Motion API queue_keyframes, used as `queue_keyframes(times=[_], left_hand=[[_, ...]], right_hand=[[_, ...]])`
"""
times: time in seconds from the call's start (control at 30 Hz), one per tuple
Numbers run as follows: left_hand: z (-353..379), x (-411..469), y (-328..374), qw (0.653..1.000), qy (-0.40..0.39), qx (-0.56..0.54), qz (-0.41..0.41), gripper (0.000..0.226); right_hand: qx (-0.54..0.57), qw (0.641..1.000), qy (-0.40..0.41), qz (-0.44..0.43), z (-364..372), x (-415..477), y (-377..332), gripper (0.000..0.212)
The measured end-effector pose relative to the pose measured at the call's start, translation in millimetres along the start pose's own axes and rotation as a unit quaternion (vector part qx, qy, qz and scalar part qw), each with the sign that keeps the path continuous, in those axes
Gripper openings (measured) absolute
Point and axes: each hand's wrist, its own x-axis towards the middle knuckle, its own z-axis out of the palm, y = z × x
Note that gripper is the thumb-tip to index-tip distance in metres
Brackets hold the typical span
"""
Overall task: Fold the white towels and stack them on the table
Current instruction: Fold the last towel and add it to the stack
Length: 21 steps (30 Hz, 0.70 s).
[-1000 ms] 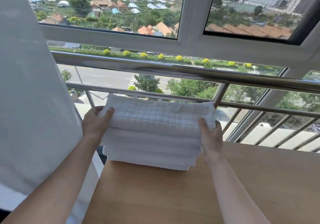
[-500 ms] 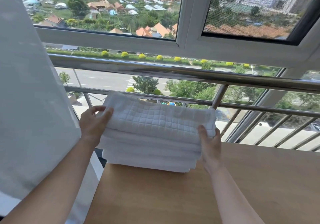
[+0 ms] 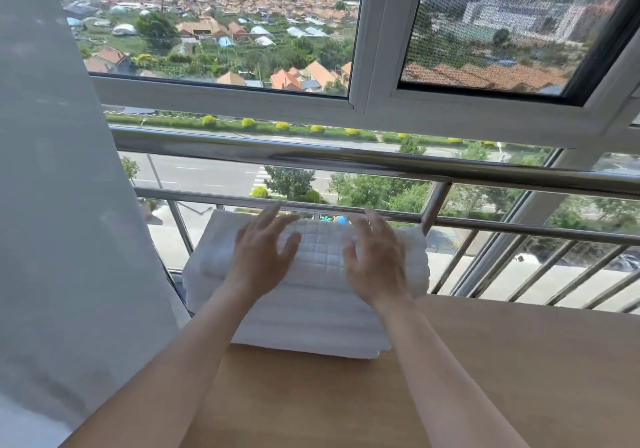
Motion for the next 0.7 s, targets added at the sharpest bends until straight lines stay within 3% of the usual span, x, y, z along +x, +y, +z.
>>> queue_keyframes(times=[0.07, 0.13, 0.37, 0.5, 0.57, 0.63, 0.7], left_hand=[[15.4, 1.7, 10.8, 0.992, -0.095, 0.075, 0.032, 0.044], [22.1, 0.5, 5.1, 0.979, -0.142, 0.142, 0.02, 0.05], [14.5, -0.1, -24.4, 0.966, -0.165, 0.188, -0.062, 0.078], [16.5, -1.2, -16.9, 0.95, -0.187, 0.22, -0.121, 0.086], [25.5, 3.1, 1.7, 0.945, -0.201, 0.224, -0.125, 0.084], [36.6, 3.0, 20.4, 0.956, -0.203, 0.202, -0.061, 0.078], [37.1, -1.8, 24.1, 0.964, -0.182, 0.194, 0.005, 0.076]], right_hand=[[-0.066, 0.992, -0.103, 0.006, 12.5, 5.8, -2.8, 0.052], [-0.094, 0.983, -0.156, 0.028, 21.7, 2.6, 9.1, 0.06], [-0.106, 0.973, -0.164, 0.124, 15.3, -2.6, 51.5, 0.066], [-0.129, 0.948, -0.194, 0.217, 8.3, -0.4, 54.5, 0.066], [-0.166, 0.96, -0.162, 0.157, 10.6, 0.7, 38.7, 0.064], [-0.13, 0.979, -0.147, 0.063, 19.8, -2.6, 21.3, 0.062], [-0.08, 0.983, -0.16, 0.03, 25.5, -5.3, 17.7, 0.061]])
